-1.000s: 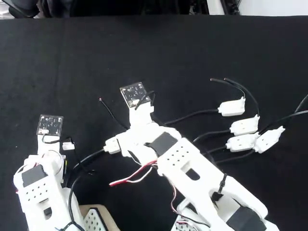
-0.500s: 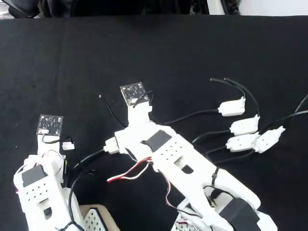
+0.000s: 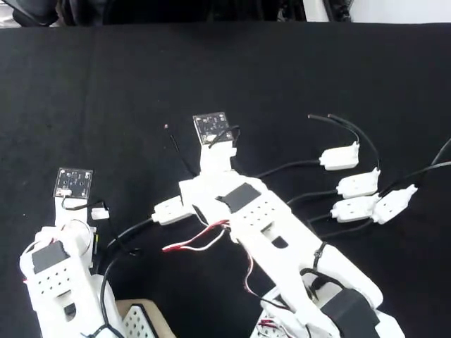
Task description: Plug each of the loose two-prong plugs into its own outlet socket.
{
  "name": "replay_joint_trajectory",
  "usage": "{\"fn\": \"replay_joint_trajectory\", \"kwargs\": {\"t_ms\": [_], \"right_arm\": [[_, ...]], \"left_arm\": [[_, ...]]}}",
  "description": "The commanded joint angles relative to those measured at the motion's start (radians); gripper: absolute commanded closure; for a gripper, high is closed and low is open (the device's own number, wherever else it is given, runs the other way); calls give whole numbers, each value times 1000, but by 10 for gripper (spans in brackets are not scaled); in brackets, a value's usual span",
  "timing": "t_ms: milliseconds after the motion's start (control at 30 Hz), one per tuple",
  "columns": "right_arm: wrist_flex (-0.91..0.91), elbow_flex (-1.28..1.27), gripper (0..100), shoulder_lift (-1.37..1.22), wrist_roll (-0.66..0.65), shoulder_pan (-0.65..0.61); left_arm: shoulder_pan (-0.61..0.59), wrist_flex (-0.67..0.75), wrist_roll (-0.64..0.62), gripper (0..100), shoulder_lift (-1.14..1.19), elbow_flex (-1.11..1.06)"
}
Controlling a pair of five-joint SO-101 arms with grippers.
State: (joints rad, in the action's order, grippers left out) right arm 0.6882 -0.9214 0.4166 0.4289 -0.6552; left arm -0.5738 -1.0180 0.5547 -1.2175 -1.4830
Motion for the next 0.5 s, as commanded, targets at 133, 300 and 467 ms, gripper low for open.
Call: {"fn": "replay_joint_trajectory", "kwargs": {"t_ms": [133, 300, 467], "right_arm": [[-97, -35, 986, -2, 9, -15], [-114, -50, 986, -2, 9, -15], [-114, -53, 986, -4, 8, -18]], "left_arm": [[-8, 12, -14, 909, -9, 4], [-8, 12, -14, 909, -9, 4], [-8, 12, -14, 909, -9, 4]]}}
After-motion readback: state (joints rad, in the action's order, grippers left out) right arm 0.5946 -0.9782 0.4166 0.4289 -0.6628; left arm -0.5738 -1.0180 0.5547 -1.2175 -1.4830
